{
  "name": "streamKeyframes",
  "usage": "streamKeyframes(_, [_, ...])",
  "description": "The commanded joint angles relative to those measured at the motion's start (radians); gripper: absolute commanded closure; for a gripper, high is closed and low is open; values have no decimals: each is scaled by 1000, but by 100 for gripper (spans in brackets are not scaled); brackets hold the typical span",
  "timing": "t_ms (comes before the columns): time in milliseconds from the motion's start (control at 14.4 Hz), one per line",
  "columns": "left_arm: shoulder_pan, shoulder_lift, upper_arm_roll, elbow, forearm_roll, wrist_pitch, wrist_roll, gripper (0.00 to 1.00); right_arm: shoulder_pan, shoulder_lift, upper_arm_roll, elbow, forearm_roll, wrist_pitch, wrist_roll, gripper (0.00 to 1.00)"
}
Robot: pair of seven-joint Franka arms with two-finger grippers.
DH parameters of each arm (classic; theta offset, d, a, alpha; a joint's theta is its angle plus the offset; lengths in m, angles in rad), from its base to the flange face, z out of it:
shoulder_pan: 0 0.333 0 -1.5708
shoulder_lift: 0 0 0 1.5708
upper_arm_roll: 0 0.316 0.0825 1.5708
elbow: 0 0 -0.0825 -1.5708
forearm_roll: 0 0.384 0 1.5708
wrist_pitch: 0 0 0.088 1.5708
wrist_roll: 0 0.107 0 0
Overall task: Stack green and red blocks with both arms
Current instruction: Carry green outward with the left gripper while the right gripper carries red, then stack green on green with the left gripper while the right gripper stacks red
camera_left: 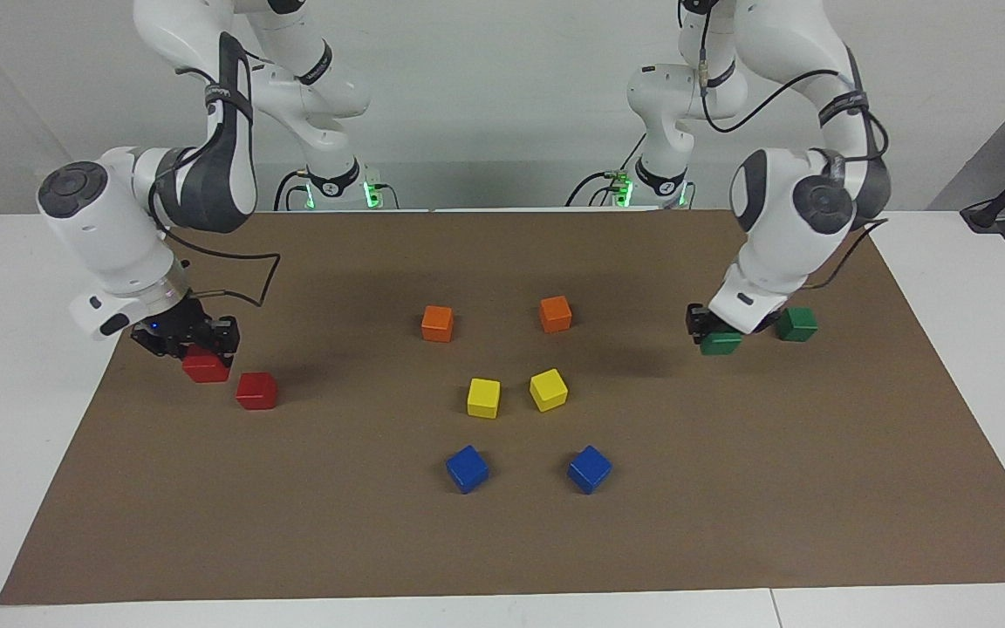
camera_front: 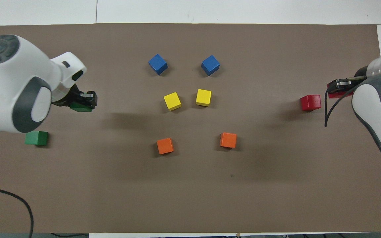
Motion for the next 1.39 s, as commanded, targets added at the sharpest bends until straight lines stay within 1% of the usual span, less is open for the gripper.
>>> streamKeyframes(0, [121, -82, -9, -53, 11, -71, 128, 100, -8, -33, 17, -96, 0, 103, -3, 100])
streamKeyframes(139, [206, -108, -8, -104, 11, -58, 244, 100, 4, -22, 17, -98, 13, 113, 46, 100])
streamKeyframes(278, [272, -142, -8, -194, 11, 29, 340, 100, 24, -20, 20, -98, 13, 120, 109, 100])
streamKeyframes(416, [310, -180, -8, -300, 11, 131, 364, 100, 35, -20, 20, -98, 13, 117, 114, 100])
streamKeyframes(555, [350, -202, -8, -366, 11, 207, 369, 100, 35, -17, 20, -100, 13, 120, 115, 100])
streamKeyframes(763, [379, -217, -8, -422, 11, 290, 374, 100, 36, -5, 20, -103, 13, 135, 114, 100])
streamKeyframes(902, [379, -228, -8, -466, 11, 352, 374, 100, 36, 3, 20, -104, 13, 139, 106, 100])
streamKeyframes(1041, [379, -233, -8, -501, 11, 410, 374, 100, 40, 4, 20, -132, 13, 174, 103, 100])
streamKeyframes(1180, [379, -228, -8, -518, 11, 458, 375, 100, 40, 4, 20, -152, 11, 192, 88, 100])
streamKeyframes(1318, [379, -217, -8, -520, 11, 465, 374, 100, 38, 4, 20, -161, 13, 194, 60, 100])
